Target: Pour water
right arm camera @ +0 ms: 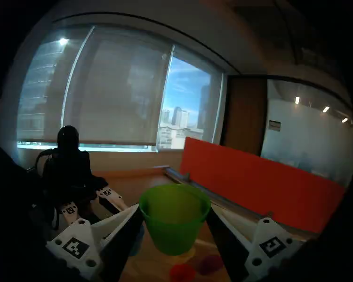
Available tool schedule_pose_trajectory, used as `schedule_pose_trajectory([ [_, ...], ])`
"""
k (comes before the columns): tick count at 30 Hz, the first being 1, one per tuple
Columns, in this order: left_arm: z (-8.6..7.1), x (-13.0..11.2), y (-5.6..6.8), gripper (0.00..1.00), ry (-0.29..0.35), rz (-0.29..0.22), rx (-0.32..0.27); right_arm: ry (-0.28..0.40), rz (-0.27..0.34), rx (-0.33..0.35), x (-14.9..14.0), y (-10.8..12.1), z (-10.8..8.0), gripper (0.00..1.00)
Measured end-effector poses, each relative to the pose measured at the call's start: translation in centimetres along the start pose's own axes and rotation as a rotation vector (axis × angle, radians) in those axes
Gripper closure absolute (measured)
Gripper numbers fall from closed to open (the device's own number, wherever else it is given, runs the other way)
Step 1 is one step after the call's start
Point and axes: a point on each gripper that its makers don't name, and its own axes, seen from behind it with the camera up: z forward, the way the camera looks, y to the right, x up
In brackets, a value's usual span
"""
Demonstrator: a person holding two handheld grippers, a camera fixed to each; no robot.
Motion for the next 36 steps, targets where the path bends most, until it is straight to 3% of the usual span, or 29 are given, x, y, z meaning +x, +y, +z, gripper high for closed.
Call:
schedule_pose_trajectory([
  [24, -3.1, -1.2, -5.4, 0.16, -0.066, 0.019, 0.132, -0.054, 0.088, -0.09, -5.3, 3.9, -4.0, 0.11],
  [36, -3.5, -3.1, -5.7, 0.16, -0.158, 0.054, 0.143, -0.113, 0.103, -0.074, -8.1, 3.6, -4.5, 0.1],
])
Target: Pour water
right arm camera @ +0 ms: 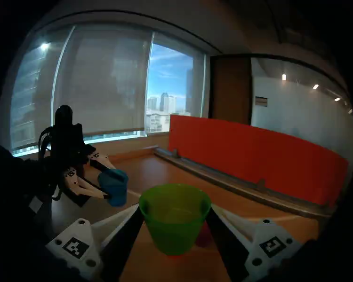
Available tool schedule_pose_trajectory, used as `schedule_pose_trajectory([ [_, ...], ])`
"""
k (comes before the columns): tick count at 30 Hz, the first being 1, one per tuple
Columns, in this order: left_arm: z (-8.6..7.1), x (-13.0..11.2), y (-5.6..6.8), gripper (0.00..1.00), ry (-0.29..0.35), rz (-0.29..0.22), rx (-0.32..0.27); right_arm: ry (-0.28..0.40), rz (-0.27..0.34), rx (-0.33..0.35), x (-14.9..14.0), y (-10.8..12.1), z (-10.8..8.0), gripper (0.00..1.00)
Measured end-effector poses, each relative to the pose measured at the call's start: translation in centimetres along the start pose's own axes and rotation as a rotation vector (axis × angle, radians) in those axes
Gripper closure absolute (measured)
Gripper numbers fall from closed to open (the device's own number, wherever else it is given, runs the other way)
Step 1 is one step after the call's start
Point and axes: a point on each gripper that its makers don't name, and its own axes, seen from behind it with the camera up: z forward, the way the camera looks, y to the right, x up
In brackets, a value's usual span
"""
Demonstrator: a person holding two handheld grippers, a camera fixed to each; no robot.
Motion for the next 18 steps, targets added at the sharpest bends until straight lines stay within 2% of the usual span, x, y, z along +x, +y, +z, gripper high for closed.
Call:
schedule_pose_trajectory([
  [18, 1.2, -4.2, 0.4, 0.16, -0.169, 0.037, -0.042, -0.117, 0.031, 0.041, -4.8, 0.2, 0.3, 0.1],
])
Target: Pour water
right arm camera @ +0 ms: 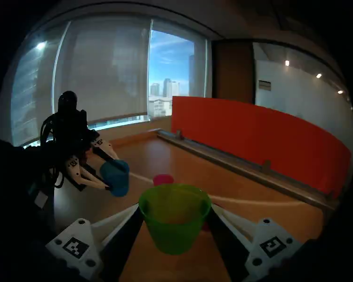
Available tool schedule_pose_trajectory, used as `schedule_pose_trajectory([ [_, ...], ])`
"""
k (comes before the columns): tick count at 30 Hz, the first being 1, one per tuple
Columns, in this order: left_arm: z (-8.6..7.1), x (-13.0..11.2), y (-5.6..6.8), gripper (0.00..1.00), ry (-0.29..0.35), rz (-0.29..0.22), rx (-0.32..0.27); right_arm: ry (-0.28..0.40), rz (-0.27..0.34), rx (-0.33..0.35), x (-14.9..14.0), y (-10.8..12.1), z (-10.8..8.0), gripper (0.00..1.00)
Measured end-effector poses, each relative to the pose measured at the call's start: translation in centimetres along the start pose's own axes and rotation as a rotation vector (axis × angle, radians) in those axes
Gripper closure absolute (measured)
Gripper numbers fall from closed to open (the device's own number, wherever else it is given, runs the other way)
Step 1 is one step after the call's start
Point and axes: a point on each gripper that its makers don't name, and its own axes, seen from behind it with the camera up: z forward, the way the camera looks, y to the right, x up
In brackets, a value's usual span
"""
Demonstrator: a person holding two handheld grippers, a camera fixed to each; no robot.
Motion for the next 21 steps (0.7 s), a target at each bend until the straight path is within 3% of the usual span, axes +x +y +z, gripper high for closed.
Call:
schedule_pose_trajectory([
  [21, 2.0, -5.2, -1.0, 0.16, -0.174, 0.01, -0.031, -0.121, 0.001, 0.05, -4.9, -0.4, 1.8, 0.1],
])
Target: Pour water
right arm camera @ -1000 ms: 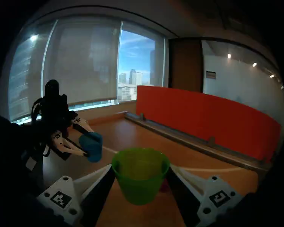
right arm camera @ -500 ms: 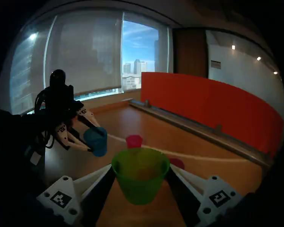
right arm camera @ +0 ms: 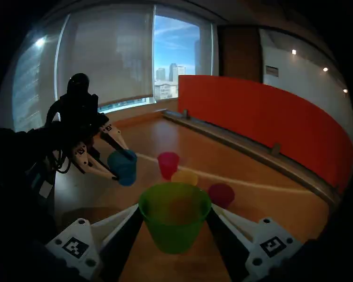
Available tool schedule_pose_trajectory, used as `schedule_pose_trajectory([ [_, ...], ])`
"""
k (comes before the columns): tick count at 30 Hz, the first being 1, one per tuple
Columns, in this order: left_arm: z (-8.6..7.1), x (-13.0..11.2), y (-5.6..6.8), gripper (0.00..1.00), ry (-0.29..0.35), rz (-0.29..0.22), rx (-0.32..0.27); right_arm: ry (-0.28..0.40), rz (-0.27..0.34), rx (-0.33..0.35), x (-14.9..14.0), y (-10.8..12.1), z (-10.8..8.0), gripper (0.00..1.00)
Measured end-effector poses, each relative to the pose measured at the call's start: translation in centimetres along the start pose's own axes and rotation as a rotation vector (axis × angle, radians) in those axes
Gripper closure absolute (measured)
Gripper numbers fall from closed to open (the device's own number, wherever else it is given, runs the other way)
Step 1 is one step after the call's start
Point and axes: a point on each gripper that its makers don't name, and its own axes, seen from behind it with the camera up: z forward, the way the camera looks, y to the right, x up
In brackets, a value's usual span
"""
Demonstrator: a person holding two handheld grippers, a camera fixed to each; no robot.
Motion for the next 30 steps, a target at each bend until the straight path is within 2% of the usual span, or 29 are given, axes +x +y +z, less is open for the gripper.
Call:
schedule_pose_trajectory([
  [17, 1.2, -1.6, -0.2, 0.16, -0.054, -0.008, -0.03, -0.073, 0.0, 0.024, -3.3, -0.1, 1.3, 0.09],
  [30, 2.9, -3.1, -0.4, 0.16, -0.111, -0.012, -0.049, -0.125, -0.002, 0.036, -6.2, 0.0, 2.3, 0.09],
])
